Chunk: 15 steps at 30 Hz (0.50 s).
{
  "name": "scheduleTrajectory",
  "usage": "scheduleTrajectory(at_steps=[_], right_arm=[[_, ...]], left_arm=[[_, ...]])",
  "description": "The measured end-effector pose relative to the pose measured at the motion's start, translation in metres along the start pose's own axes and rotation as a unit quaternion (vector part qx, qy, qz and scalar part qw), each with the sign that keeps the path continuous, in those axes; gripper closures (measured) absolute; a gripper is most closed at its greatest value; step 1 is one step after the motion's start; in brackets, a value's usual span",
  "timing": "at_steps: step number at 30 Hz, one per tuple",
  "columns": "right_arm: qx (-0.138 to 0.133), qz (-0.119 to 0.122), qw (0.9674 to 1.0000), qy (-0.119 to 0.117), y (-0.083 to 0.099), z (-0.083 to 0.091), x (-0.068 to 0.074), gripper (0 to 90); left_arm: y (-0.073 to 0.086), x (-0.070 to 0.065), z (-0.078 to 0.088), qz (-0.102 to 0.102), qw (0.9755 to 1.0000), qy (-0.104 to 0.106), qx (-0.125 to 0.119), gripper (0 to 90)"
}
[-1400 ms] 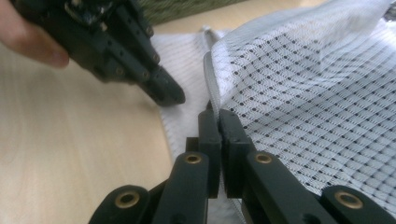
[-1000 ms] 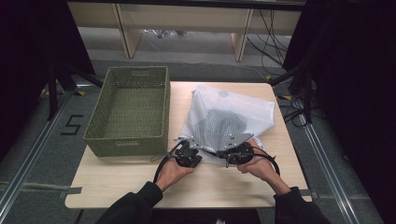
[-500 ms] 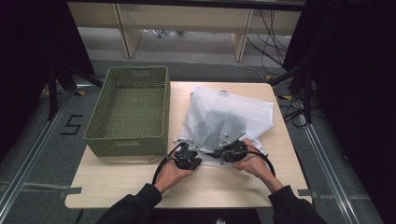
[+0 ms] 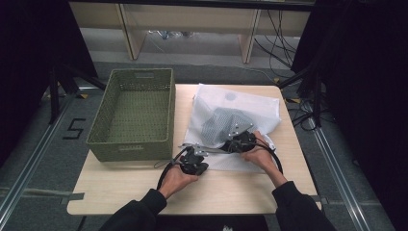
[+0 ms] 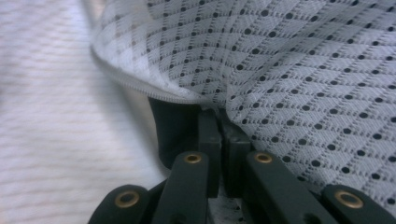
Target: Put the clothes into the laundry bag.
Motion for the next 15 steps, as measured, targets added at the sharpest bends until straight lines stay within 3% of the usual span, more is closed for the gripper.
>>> scheduleTrajectory(at_steps=[2, 4, 8, 9, 12, 13, 15], right_arm=[[-0.002, -0.009, 0.9999, 0.011, 0.000, -0.004, -0.009, 89.4], [0.010, -0.014, 0.9997, 0.020, 0.003, -0.008, -0.019, 89.4], [0.003, -0.018, 0.9991, 0.038, 0.004, -0.012, -0.033, 89.4], [0.003, -0.025, 0.9988, 0.042, 0.004, -0.011, -0.033, 89.4], [0.004, -0.018, 0.9991, 0.038, 0.003, -0.007, -0.030, 89.4], [-0.001, -0.017, 0.9992, 0.037, 0.002, -0.004, -0.028, 89.4], [-0.005, 0.002, 0.9995, 0.030, -0.001, 0.004, -0.025, 89.4]], left_arm=[[0.000, 0.001, 0.001, -0.012, 0.9999, -0.004, -0.001, 88.9], [0.000, 0.001, 0.001, -0.009, 0.9999, -0.003, -0.001, 88.9], [0.000, 0.000, 0.000, -0.003, 1.0000, -0.001, -0.001, 88.9], [0.000, 0.000, 0.000, -0.003, 1.0000, -0.001, -0.001, 88.9], [-0.001, 0.001, 0.002, -0.011, 0.9999, 0.000, 0.012, 88.9], [0.000, 0.000, 0.001, -0.012, 0.9999, -0.005, -0.003, 88.9], [0.000, 0.000, 0.000, -0.003, 1.0000, 0.003, -0.003, 88.8]])
Point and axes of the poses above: each handheld gripper's, and its own axes: z roughly backward along the jaws, y roughly out of its underside, x roughly to its left, the point moved 3 cm from there along -z, roughly forward along the jaws, and after that the axes turned 7 degrees about z, right-handed, at the moved point
